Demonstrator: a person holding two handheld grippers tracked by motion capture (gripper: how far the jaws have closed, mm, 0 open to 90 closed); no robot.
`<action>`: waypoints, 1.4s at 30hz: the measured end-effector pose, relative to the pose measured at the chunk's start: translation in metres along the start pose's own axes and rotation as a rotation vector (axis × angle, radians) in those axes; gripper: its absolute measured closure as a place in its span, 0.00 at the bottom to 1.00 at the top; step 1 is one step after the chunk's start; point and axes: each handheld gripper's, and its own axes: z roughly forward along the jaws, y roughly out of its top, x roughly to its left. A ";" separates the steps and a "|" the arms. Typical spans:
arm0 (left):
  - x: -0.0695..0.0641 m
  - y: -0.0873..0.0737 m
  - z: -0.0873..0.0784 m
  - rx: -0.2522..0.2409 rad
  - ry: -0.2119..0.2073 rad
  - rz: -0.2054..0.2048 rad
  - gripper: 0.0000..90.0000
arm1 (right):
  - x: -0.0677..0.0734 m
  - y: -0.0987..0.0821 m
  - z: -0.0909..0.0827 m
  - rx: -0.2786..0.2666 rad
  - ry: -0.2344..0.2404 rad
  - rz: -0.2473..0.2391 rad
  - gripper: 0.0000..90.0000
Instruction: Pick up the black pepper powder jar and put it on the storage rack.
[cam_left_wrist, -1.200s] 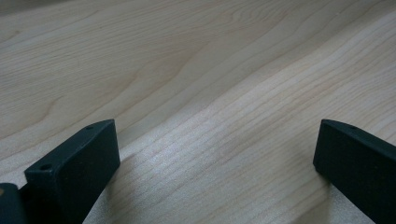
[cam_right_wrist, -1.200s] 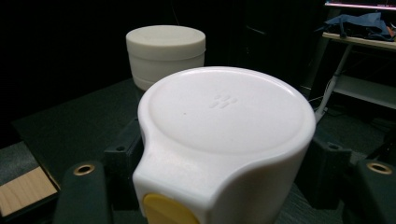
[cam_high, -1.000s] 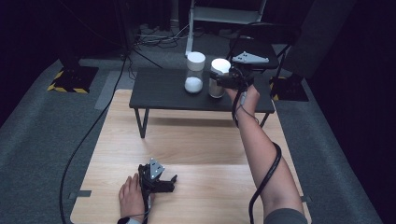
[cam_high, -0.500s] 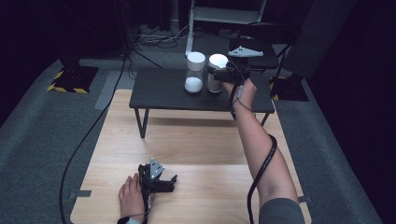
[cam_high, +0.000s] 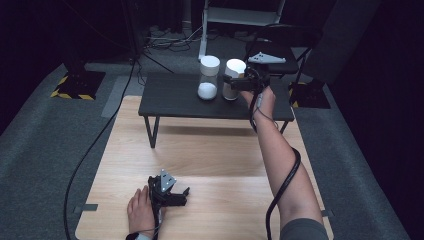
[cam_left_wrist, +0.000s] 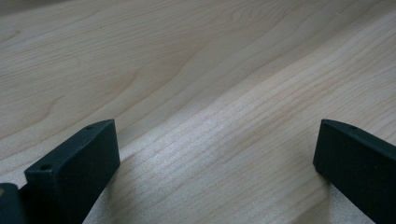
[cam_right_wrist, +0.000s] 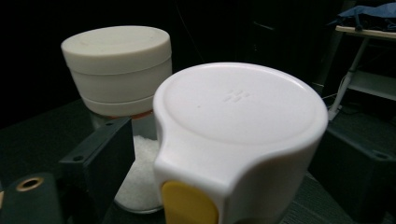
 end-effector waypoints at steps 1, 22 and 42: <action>0.000 0.000 0.000 0.000 0.000 0.000 0.00 | 0.000 0.000 -0.003 0.001 0.002 0.003 0.10; -0.001 -0.001 0.000 -0.003 0.002 -0.003 0.00 | 0.019 -0.033 -0.095 -0.054 -0.017 0.017 0.09; -0.001 0.000 0.000 0.000 0.005 -0.001 0.00 | 0.052 -0.109 -0.139 -0.008 0.023 0.004 0.09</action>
